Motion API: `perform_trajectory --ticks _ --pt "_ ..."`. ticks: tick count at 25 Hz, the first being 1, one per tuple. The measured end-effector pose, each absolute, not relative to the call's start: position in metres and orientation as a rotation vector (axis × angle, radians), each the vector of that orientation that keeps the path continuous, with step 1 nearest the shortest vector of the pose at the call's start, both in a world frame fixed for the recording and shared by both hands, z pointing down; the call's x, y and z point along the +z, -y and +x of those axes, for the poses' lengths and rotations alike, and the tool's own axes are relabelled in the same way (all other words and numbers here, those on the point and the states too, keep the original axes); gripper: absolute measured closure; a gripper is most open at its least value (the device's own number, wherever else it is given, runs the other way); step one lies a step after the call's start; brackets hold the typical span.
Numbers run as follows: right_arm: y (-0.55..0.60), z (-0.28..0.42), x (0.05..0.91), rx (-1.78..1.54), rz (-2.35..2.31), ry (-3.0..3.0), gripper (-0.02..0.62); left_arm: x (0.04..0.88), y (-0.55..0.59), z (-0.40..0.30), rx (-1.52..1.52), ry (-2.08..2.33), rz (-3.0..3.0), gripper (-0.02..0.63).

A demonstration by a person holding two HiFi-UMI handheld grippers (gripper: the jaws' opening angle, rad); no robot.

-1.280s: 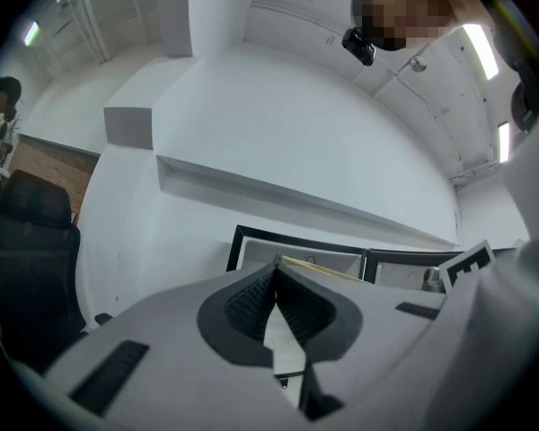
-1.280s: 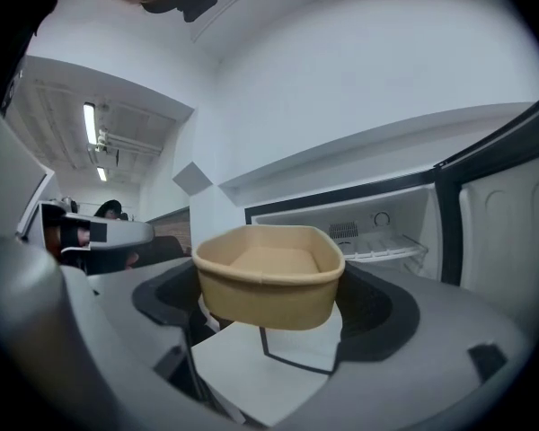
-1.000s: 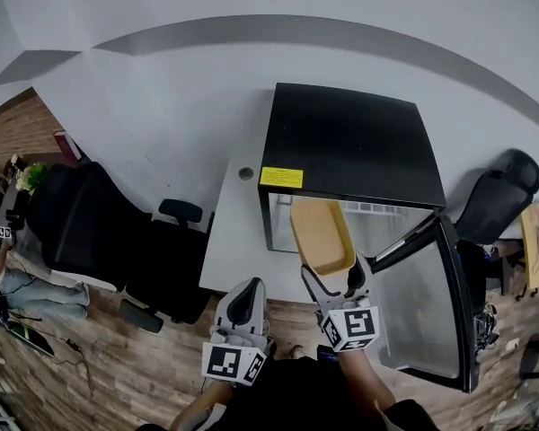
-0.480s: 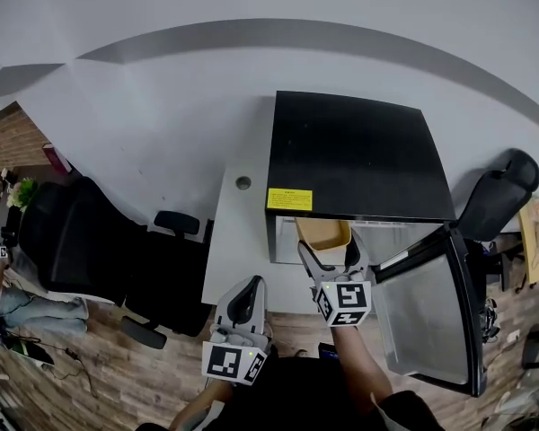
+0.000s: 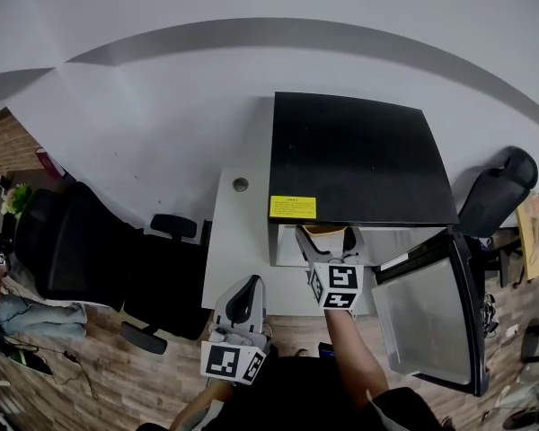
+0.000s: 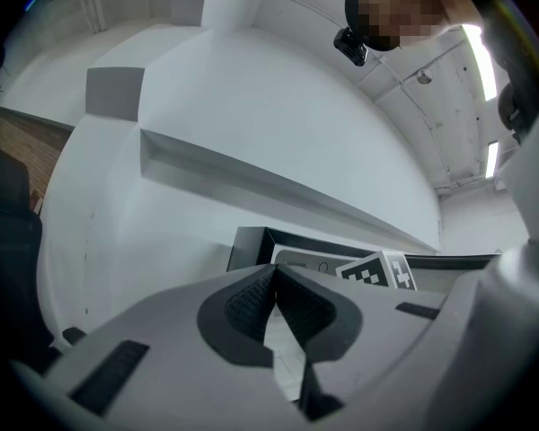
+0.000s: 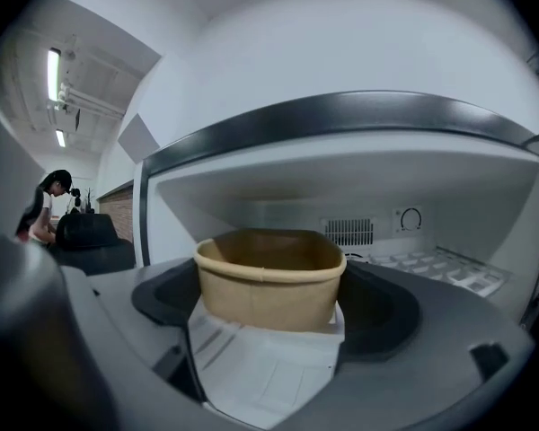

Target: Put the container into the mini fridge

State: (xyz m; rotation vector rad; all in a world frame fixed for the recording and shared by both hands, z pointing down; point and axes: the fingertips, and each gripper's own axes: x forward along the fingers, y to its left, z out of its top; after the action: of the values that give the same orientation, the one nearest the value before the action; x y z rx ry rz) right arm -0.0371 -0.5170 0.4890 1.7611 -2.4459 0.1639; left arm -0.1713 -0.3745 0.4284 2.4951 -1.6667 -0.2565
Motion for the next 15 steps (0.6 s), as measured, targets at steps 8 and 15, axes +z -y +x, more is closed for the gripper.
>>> perform_trajectory --ticks 8,15 --pt "0.535 -0.04 0.496 0.158 1.767 2.404 0.118 0.435 0.378 -0.176 -0.25 1.661 2.482 0.597" --pt "0.543 -0.043 0.504 0.143 1.754 2.362 0.118 0.435 0.379 -0.178 -0.242 1.668 2.479 0.597"
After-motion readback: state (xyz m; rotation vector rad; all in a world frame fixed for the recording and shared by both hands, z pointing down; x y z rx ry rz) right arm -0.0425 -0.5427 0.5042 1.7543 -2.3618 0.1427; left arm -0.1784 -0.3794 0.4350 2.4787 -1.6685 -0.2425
